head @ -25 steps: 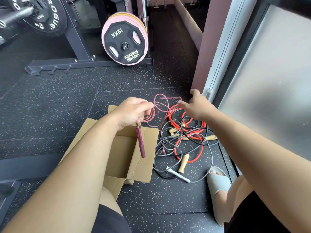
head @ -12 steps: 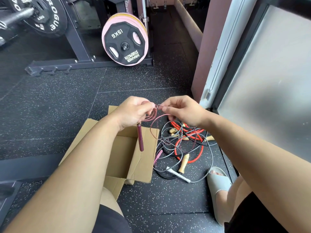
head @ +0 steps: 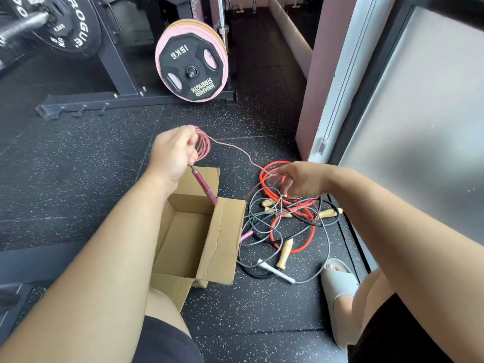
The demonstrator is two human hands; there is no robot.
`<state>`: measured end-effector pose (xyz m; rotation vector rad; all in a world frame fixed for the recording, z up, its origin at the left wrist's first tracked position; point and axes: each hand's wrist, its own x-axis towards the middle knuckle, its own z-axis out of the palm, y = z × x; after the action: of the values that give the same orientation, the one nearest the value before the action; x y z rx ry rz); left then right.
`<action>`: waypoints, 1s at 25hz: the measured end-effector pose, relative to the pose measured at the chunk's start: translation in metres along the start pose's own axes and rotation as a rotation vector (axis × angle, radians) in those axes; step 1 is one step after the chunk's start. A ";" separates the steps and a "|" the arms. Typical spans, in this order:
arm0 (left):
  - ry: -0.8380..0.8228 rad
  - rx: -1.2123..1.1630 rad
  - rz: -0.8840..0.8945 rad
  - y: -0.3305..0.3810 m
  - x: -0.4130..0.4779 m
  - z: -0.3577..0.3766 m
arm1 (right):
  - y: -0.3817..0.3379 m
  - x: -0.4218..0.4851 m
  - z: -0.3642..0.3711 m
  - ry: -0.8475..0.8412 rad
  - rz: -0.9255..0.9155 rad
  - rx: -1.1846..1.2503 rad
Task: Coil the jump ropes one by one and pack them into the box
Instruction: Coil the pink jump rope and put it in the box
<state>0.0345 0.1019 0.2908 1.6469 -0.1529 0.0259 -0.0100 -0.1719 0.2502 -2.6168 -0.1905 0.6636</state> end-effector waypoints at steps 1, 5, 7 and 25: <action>-0.022 0.015 -0.010 -0.001 0.000 0.000 | 0.005 0.002 0.001 0.033 0.055 -0.048; -0.142 0.053 -0.045 -0.006 -0.005 0.006 | 0.012 0.007 0.004 0.077 0.134 -0.155; -0.195 0.046 -0.067 -0.007 -0.007 0.009 | 0.006 -0.001 0.000 -0.011 0.067 -0.095; -0.473 -0.127 -0.196 0.001 -0.021 0.025 | -0.046 0.000 0.038 0.411 -0.305 0.308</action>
<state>0.0120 0.0784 0.2871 1.5103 -0.3446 -0.5156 -0.0296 -0.1163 0.2407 -2.2970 -0.3228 0.0399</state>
